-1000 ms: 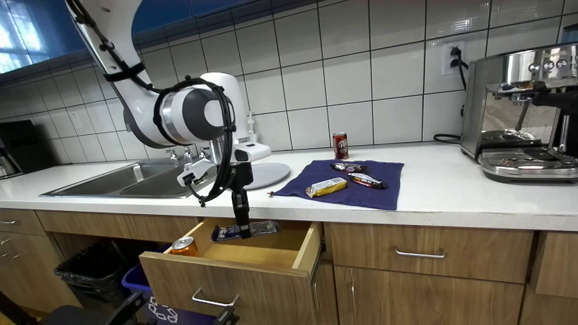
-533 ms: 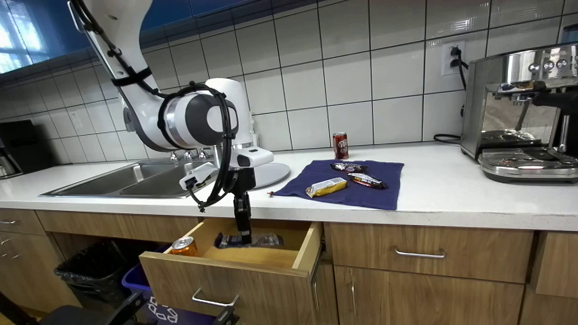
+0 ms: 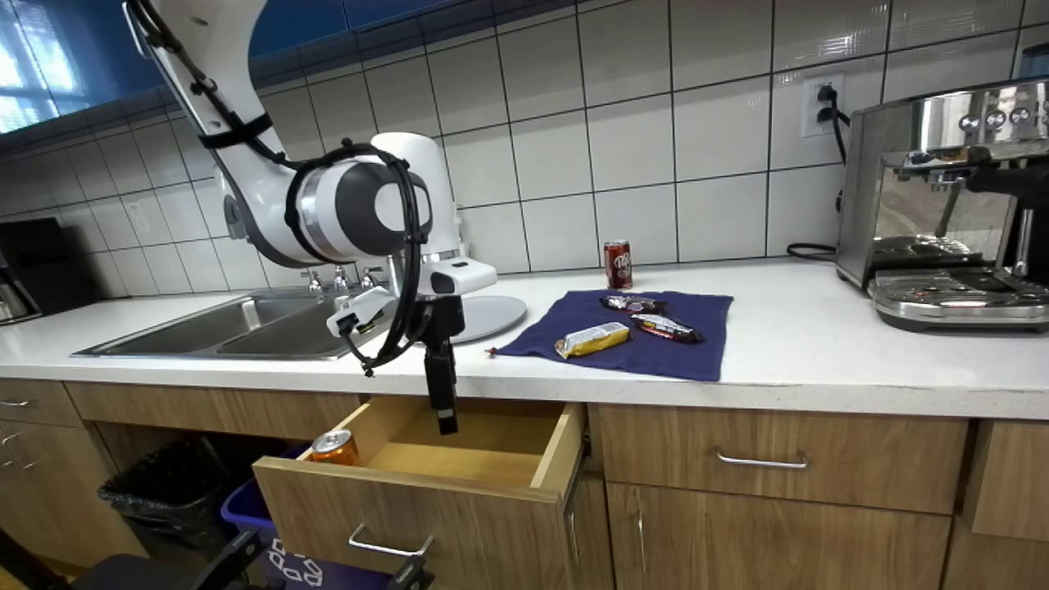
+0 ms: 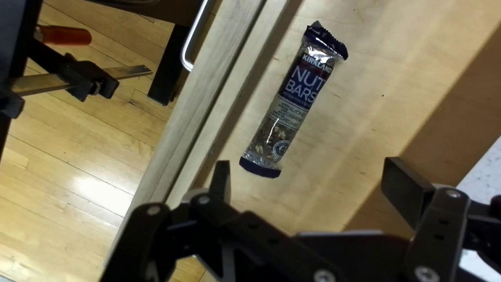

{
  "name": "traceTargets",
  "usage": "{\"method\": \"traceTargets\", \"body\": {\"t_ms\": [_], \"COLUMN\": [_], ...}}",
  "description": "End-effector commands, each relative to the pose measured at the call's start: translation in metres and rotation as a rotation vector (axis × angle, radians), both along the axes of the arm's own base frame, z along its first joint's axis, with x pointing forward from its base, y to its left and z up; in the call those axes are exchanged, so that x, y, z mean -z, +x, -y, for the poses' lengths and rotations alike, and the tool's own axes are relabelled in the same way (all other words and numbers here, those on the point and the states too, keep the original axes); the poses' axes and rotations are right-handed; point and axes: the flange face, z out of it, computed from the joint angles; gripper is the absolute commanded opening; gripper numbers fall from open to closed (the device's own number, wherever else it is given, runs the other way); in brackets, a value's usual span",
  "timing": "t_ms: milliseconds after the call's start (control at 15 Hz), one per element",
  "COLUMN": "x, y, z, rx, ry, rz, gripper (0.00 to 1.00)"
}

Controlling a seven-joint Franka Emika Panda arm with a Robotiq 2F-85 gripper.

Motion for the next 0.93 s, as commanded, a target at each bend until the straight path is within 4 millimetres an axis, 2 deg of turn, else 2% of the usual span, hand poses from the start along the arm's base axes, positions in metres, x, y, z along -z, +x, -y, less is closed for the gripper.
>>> {"method": "traceTargets", "body": {"t_ms": [0,533,867], "x": [-0.024,-0.057,-0.077], "y": [-0.004,0.005,0.016], "z": [-0.001,0.002,0.024], "rx": [0.009,-0.011,0.005], "ry": [-0.008,0.006,0.000], "rz": [0.026,0.077,0.110], "gripper": [1.00,1.00,1.00]}}
